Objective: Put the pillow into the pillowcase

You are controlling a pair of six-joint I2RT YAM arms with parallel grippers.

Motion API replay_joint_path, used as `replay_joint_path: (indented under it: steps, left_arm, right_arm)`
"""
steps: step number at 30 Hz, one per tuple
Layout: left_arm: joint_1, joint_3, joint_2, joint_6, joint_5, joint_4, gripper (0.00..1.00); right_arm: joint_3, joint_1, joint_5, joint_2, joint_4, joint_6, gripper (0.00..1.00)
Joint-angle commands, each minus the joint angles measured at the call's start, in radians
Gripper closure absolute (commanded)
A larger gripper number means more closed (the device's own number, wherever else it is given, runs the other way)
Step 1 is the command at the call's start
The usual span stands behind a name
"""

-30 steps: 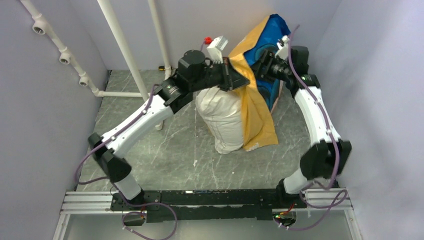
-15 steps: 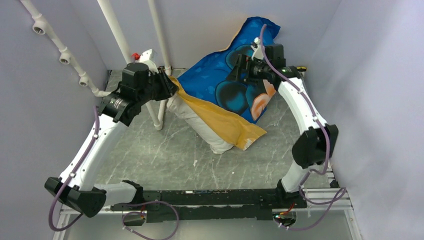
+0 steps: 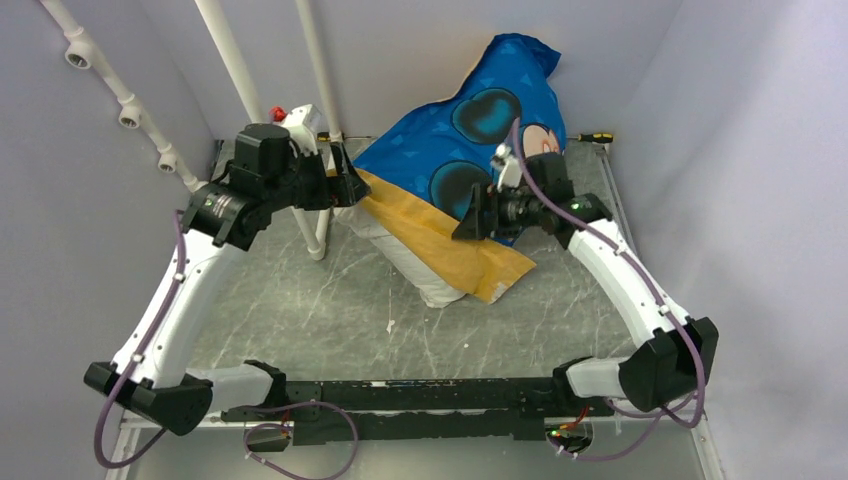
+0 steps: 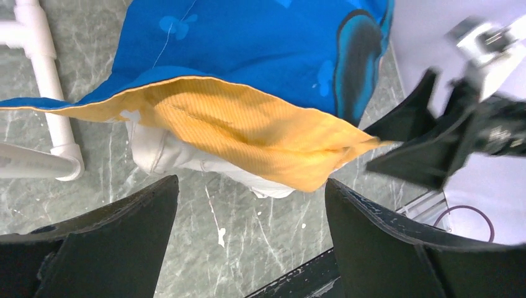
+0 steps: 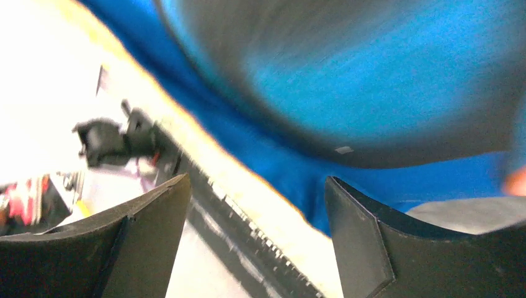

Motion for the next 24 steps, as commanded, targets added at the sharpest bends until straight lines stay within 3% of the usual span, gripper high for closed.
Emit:
replay_joint_path:
  steps: [1, 6, 13, 16, 24]
  left_arm:
    - [0.001, 0.072, -0.070, 0.030, 0.030, -0.034, 0.09]
    - [0.001, 0.057, -0.107, 0.039, 0.125, 0.048, 0.10]
    - [0.001, -0.030, -0.079, -0.013, 0.269, 0.203, 0.11]
    - [0.001, -0.043, -0.046, -0.003, 0.258, 0.232, 0.13]
    - [0.001, -0.052, 0.078, 0.066, 0.111, 0.307, 0.18]
  right_arm:
    - [-0.168, 0.147, -0.141, -0.055, 0.095, 0.078, 0.19]
    - [-0.366, 0.356, -0.222, -0.061, 0.392, 0.298, 0.16]
    - [-0.297, 0.539, -0.245, -0.001, 0.562, 0.405, 0.08]
    - [-0.268, 0.505, -0.167, -0.045, 0.482, 0.392, 0.06]
    - [-0.233, 0.214, 0.006, -0.147, 0.281, 0.270, 0.05]
